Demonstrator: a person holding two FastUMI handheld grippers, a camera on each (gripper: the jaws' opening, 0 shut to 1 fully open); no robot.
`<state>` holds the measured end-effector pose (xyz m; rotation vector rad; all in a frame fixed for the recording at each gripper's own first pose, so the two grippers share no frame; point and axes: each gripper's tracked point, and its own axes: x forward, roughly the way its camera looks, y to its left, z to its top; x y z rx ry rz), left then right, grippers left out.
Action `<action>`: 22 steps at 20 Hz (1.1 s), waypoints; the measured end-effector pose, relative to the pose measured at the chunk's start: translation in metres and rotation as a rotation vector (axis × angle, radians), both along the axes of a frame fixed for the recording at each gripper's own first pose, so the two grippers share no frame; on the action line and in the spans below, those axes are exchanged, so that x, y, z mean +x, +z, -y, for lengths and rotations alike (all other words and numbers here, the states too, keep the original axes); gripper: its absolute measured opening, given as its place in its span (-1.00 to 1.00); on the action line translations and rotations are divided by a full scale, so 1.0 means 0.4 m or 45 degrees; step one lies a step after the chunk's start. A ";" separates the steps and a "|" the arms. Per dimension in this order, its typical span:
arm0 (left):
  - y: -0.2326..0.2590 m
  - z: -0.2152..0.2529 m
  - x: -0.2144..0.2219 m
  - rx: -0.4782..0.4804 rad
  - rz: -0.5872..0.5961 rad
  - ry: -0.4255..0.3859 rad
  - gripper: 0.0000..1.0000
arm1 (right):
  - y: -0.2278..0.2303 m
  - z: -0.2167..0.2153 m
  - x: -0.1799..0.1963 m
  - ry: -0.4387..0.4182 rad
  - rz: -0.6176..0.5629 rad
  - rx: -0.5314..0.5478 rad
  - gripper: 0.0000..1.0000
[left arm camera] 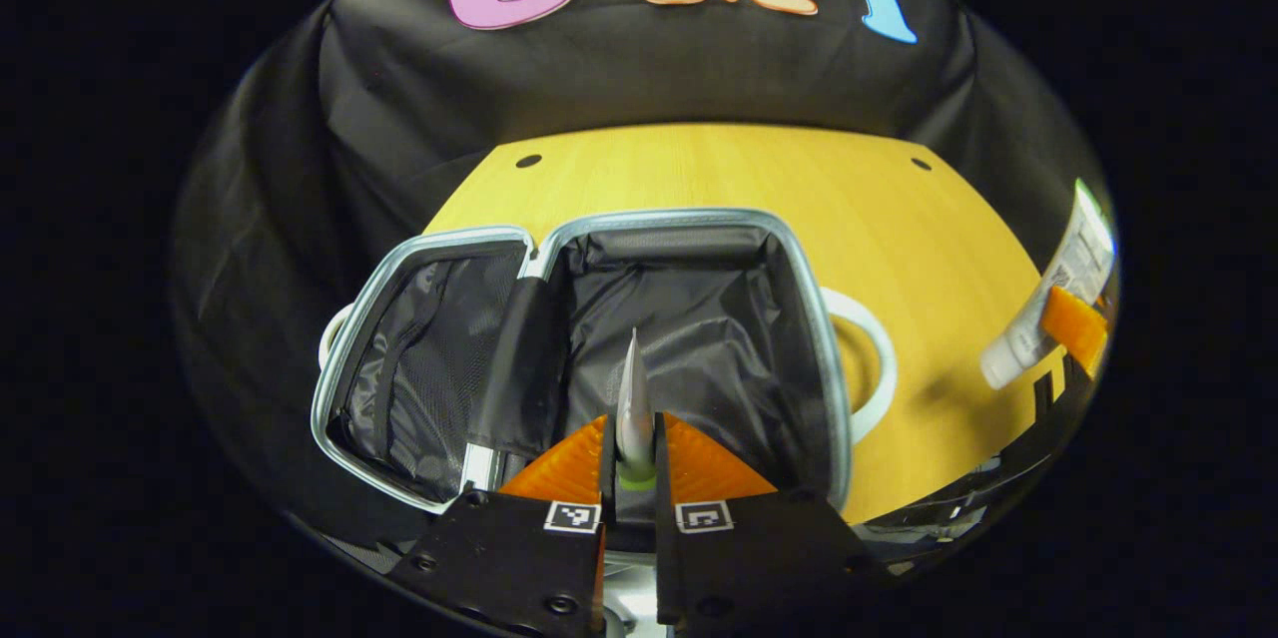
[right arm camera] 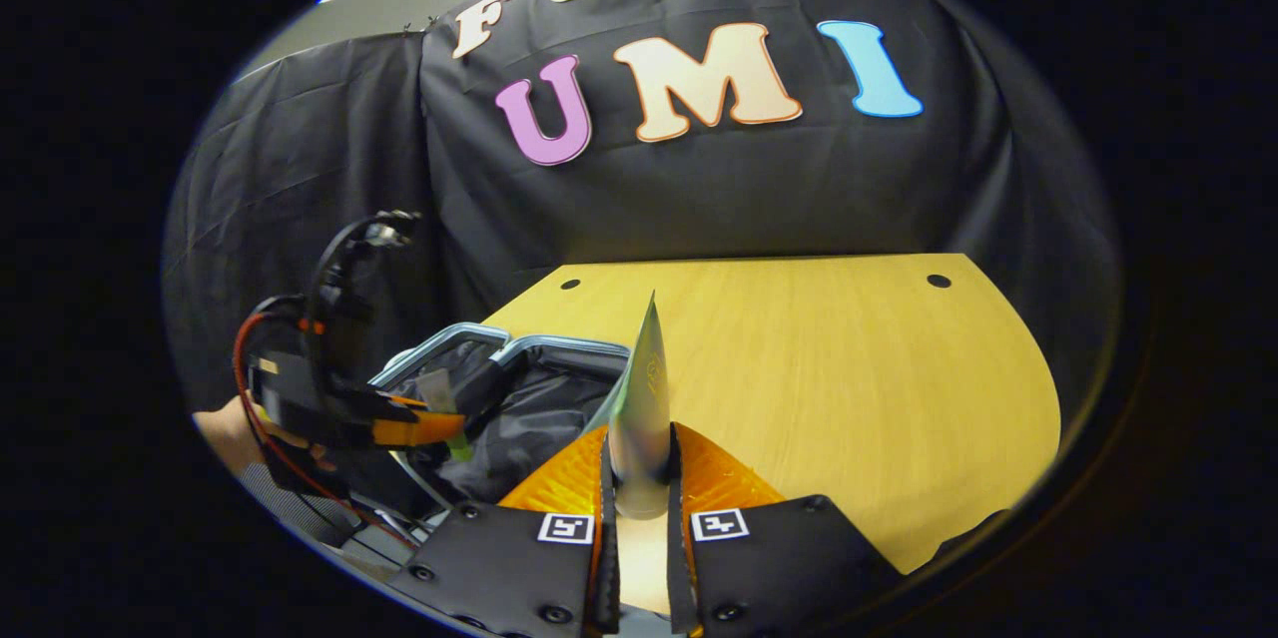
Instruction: First open the suitcase, pack the skin care products into it, and then close the suitcase.
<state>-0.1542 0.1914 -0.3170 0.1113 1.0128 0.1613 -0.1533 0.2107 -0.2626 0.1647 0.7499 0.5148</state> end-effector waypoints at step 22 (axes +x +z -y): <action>0.105 -0.112 0.071 -0.078 0.265 0.068 0.58 | -0.130 -0.329 -0.137 0.207 -0.363 0.094 -0.58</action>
